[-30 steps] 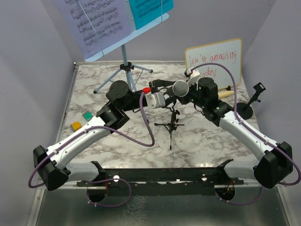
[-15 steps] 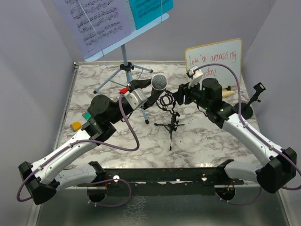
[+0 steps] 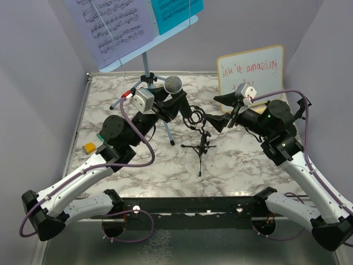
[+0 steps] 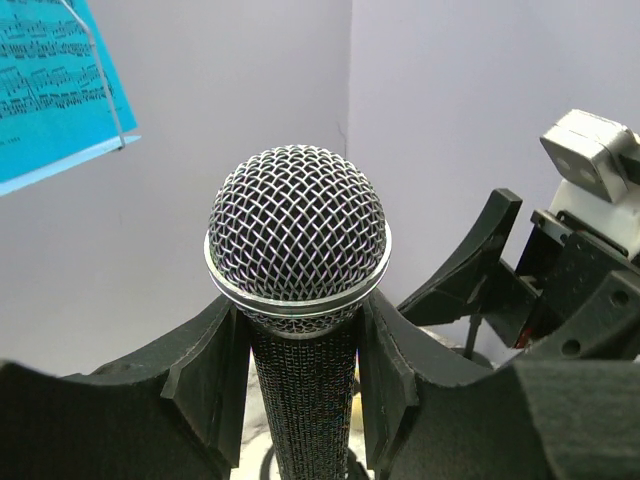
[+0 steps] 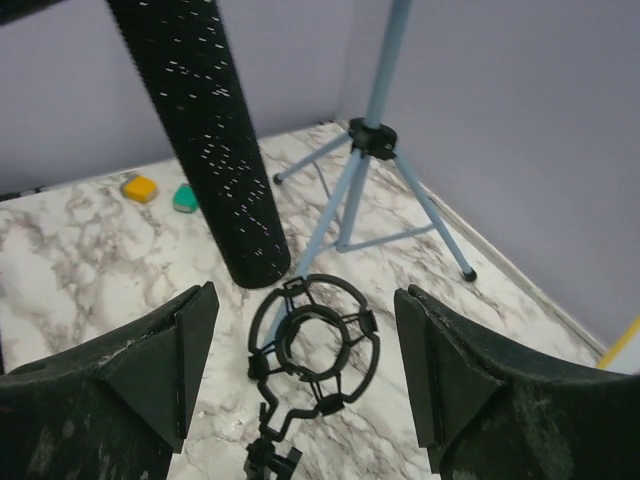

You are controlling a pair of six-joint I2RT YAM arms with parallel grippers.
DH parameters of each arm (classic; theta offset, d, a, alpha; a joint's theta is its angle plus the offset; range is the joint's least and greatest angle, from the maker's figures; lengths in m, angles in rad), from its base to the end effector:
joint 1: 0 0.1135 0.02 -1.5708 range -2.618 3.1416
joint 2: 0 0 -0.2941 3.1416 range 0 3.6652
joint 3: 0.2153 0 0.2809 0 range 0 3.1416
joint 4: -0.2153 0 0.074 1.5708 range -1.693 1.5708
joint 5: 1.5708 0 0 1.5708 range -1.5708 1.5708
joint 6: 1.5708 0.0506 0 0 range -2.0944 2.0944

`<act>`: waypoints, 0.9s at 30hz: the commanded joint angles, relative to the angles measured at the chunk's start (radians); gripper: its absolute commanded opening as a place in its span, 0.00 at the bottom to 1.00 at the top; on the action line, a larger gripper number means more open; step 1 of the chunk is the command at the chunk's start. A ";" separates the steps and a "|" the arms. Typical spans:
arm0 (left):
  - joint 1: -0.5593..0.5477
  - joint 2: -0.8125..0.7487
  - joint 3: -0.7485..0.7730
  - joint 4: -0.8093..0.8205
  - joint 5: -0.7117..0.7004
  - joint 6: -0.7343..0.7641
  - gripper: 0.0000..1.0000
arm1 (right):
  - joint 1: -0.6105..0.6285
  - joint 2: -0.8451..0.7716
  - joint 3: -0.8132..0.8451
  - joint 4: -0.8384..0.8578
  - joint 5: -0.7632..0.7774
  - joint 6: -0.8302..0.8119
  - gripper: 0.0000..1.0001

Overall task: Pack up the instrument practice props
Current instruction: Remove the microphone from the microphone stand, then place the microphone at the center of the board.

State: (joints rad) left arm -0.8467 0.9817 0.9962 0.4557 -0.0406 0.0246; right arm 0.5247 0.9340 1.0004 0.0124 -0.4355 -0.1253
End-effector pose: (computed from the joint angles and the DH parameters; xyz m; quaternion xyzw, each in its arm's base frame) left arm 0.1613 -0.1793 0.4784 0.2050 0.4813 -0.3308 0.7854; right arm 0.1922 0.1359 0.4375 -0.3619 0.5773 0.2860 0.6737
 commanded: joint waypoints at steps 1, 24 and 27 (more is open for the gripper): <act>-0.006 0.022 0.032 0.081 -0.037 -0.139 0.00 | 0.007 0.022 0.053 0.011 -0.233 -0.036 0.78; -0.006 0.176 0.102 0.256 0.194 -0.291 0.00 | 0.039 0.222 0.298 -0.081 -0.236 0.010 0.63; -0.006 0.173 0.098 0.279 0.201 -0.293 0.00 | 0.039 0.239 0.314 -0.107 -0.200 -0.010 0.61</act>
State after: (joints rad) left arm -0.8467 1.1622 1.0557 0.6304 0.0994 -0.2436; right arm 0.5571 1.1481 1.2766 -0.0139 -0.6949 -0.1085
